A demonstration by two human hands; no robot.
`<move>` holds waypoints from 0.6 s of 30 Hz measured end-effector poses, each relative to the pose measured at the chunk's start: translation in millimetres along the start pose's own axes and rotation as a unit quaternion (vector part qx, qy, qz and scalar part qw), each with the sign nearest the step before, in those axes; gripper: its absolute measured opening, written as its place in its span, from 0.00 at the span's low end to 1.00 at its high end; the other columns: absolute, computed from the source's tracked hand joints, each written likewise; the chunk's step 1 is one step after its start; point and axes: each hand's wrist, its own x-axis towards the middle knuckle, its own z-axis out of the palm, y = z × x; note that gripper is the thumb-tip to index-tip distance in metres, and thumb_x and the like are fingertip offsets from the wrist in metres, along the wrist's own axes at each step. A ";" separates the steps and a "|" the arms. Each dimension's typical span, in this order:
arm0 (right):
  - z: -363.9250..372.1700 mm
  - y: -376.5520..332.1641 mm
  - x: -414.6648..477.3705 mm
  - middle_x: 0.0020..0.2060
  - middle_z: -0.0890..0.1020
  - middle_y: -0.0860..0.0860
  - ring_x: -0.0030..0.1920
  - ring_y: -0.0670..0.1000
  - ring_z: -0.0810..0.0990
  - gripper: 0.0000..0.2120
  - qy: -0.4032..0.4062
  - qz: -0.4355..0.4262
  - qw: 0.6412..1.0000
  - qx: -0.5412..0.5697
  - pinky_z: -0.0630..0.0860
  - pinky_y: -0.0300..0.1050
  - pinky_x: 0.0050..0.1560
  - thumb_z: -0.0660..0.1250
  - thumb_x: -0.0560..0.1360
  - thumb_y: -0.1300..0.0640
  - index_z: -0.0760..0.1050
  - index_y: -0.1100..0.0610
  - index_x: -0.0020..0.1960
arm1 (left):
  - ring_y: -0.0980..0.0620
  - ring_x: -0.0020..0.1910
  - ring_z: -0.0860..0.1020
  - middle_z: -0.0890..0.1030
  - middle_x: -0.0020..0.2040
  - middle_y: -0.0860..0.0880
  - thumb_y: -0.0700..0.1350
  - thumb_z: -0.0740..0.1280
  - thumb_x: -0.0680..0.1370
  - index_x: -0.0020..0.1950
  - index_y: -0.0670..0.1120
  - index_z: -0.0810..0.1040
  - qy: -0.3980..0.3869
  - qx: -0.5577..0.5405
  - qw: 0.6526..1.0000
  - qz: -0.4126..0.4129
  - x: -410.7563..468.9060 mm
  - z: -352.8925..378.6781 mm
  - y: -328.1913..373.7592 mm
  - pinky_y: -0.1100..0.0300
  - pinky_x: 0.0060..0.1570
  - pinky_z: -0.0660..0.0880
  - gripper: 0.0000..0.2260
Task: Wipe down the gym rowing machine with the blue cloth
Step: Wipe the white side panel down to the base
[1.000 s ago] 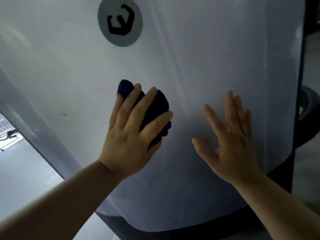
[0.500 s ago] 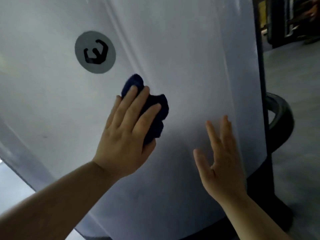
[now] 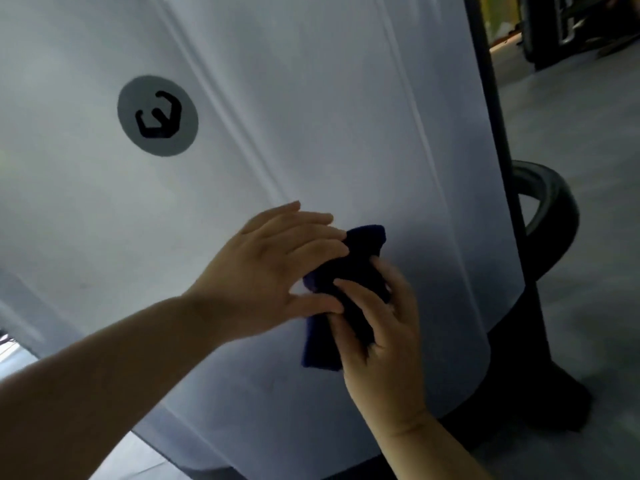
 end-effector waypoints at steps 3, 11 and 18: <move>-7.2 3.1 14.8 0.61 0.75 0.53 0.61 0.38 0.73 0.09 0.062 0.041 0.997 0.004 0.73 0.33 0.60 0.70 0.75 0.58 0.80 0.55 0.55 | 0.49 0.65 0.75 0.80 0.63 0.49 0.63 0.66 0.75 0.61 0.46 0.79 0.032 0.016 0.998 -0.044 -7.3 -15.9 -11.4 0.52 0.65 0.70 0.24; -21.8 -17.2 31.5 0.59 0.77 0.46 0.54 0.43 0.80 0.13 0.018 0.182 0.965 0.189 0.78 0.34 0.50 0.68 0.76 0.64 0.81 0.51 0.56 | 0.50 0.59 0.75 0.77 0.66 0.50 0.62 0.65 0.74 0.71 0.49 0.68 -0.020 0.038 0.999 -0.007 -4.1 13.7 13.7 0.57 0.58 0.67 0.30; -16.5 1.3 25.2 0.76 0.60 0.51 0.75 0.49 0.65 0.24 -0.033 0.065 0.990 0.118 0.72 0.51 0.68 0.69 0.75 0.52 0.72 0.50 0.71 | 0.56 0.35 0.68 0.78 0.37 0.53 0.42 0.67 0.72 0.48 0.48 0.79 -0.012 -0.062 0.998 -0.023 25.2 6.7 8.5 0.60 0.33 0.69 0.06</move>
